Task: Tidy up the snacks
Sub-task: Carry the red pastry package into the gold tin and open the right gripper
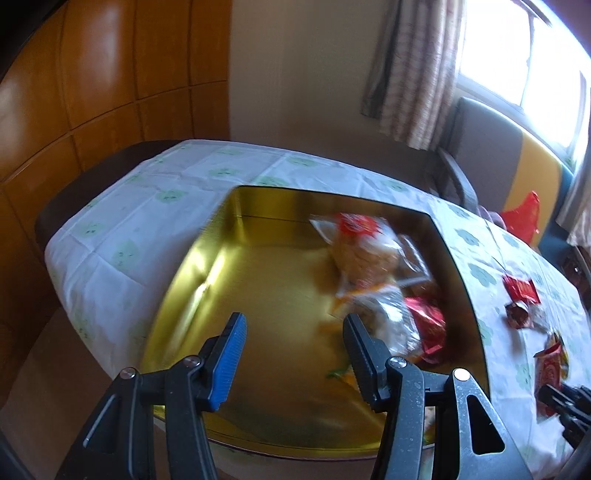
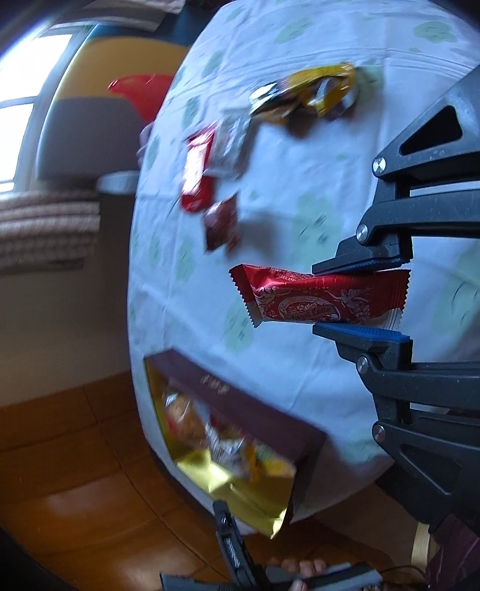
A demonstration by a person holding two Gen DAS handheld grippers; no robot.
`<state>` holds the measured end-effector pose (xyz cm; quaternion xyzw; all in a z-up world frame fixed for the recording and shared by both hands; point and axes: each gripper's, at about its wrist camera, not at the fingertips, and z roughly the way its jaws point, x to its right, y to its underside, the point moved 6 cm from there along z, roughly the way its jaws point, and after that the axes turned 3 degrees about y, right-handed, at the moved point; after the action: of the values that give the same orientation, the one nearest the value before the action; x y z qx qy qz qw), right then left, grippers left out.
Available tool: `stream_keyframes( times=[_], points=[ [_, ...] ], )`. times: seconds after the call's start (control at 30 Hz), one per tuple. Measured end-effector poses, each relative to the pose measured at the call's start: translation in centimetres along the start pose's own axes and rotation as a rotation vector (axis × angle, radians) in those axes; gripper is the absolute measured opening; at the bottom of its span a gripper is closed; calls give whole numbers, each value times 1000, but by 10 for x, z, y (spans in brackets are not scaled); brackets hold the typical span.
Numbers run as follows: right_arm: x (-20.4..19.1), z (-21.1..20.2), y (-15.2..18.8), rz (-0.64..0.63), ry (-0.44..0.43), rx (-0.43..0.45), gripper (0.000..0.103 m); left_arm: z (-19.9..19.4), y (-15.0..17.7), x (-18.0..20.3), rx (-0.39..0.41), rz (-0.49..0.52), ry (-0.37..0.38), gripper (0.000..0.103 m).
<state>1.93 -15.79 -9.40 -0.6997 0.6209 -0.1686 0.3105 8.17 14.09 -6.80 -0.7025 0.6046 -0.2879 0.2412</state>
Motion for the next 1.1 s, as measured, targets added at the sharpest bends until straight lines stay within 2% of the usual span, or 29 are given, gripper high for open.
stream_keyframes(
  times=[0.17,0.33,0.47,0.57,0.73,1.1],
  points=[
    [-64,-2,-38,-126,-155,40,25,-1,-7,-18,17,-32,-34,55],
    [-137,10,-60,-292,-265,52,25,3,-5,-24,9,-43,-42,55],
    [-179,33,-66,-378,-331,15,26,5,-2,-25,0,-44,-42,55],
    [-200,61,-59,-421,-359,-59,26,7,0,-25,-9,-45,-41,55],
    [-196,80,-45,-414,-341,-115,27,10,3,-23,-17,-38,-38,55],
    [-154,44,-49,-273,-270,4,27,2,4,0,4,18,-11,58]
  ],
)
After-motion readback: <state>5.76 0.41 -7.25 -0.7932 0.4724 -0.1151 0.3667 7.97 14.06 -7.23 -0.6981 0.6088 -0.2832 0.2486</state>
